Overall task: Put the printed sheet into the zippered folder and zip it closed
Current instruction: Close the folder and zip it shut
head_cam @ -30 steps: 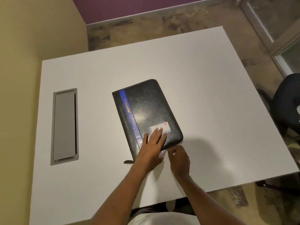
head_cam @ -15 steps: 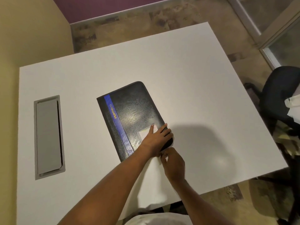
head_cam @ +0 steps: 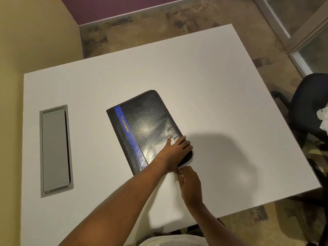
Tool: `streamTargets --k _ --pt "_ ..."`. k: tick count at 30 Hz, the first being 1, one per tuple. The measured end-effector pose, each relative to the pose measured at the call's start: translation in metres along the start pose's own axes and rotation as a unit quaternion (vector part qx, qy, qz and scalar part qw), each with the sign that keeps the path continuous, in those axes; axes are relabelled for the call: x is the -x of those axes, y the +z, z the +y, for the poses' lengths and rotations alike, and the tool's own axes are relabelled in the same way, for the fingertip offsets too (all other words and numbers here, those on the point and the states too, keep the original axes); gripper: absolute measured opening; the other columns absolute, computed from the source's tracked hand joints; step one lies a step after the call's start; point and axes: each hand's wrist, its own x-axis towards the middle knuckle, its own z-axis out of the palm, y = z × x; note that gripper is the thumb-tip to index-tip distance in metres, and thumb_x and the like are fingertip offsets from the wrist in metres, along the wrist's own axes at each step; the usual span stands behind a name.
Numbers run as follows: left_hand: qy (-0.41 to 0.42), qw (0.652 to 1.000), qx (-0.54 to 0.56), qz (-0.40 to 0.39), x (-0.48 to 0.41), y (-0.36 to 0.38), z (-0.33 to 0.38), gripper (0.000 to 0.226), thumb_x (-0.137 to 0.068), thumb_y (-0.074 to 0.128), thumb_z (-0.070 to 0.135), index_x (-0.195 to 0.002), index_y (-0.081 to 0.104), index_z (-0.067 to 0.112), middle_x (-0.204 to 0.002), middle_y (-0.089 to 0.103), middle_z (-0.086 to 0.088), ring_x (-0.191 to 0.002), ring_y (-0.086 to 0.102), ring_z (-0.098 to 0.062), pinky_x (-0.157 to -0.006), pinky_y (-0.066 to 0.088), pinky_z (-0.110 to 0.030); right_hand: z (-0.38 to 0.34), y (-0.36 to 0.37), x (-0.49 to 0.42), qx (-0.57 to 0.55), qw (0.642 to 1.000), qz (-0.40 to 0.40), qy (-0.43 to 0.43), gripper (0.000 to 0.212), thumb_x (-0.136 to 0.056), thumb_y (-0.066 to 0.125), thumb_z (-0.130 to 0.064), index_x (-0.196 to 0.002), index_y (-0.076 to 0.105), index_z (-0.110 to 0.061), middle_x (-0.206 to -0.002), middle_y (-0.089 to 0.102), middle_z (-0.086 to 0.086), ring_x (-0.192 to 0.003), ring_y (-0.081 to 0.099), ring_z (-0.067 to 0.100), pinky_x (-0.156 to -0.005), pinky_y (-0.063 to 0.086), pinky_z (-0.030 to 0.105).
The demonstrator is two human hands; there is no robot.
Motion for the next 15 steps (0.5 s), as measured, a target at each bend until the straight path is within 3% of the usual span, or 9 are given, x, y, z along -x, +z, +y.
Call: streamTargets --k 2,5,7,15 --pt "0.004 1.0 0.0 -0.008 0.003 0.0 -0.001 0.108 -0.069 0.089 0.048 -0.156 0.031 0.02 -0.158 0.032 0.0 -0.16 0.012 -0.024 -0.114 0.033 -0.067 -0.003 0.002 0.0 -0.001 1.0 -0.001 0.001 0.009 -0.1 0.064 -0.022 -0.095 0.069 -0.017 -0.089 0.072 -0.002 -0.079 0.066 0.02 -0.07 0.056 0.032" --pt "-0.003 0.999 0.039 0.026 0.006 0.001 -0.002 0.071 -0.088 0.07 0.042 -0.149 0.043 0.02 -0.155 0.039 0.0 -0.16 0.016 -0.021 -0.115 0.034 -0.066 -0.004 0.002 -0.002 0.003 1.0 0.008 0.013 0.009 -0.099 0.067 -0.024 -0.092 0.069 -0.019 -0.087 0.072 -0.004 -0.077 0.064 0.017 -0.071 0.058 0.032" --pt "-0.012 0.998 0.041 0.039 0.006 -0.001 0.001 0.058 -0.091 0.065 0.038 -0.144 0.049 0.019 -0.152 0.042 -0.002 -0.159 0.019 -0.021 -0.113 0.035 -0.066 -0.005 0.001 -0.001 0.011 1.0 0.008 0.02 0.008 -0.098 0.069 -0.024 -0.091 0.069 -0.019 -0.085 0.071 -0.005 -0.075 0.064 0.017 -0.07 0.058 0.033" --pt "-0.031 0.999 -0.015 0.016 -0.003 -0.003 0.014 0.062 -0.087 0.074 0.04 -0.14 0.05 0.017 -0.144 0.046 -0.005 -0.152 0.031 -0.022 -0.111 0.038 -0.07 -0.014 0.009 0.008 0.065 0.998 -0.014 0.009 0.004 -0.094 0.073 -0.017 -0.091 0.074 -0.015 -0.085 0.075 0.001 -0.076 0.068 0.022 -0.07 0.059 0.036"
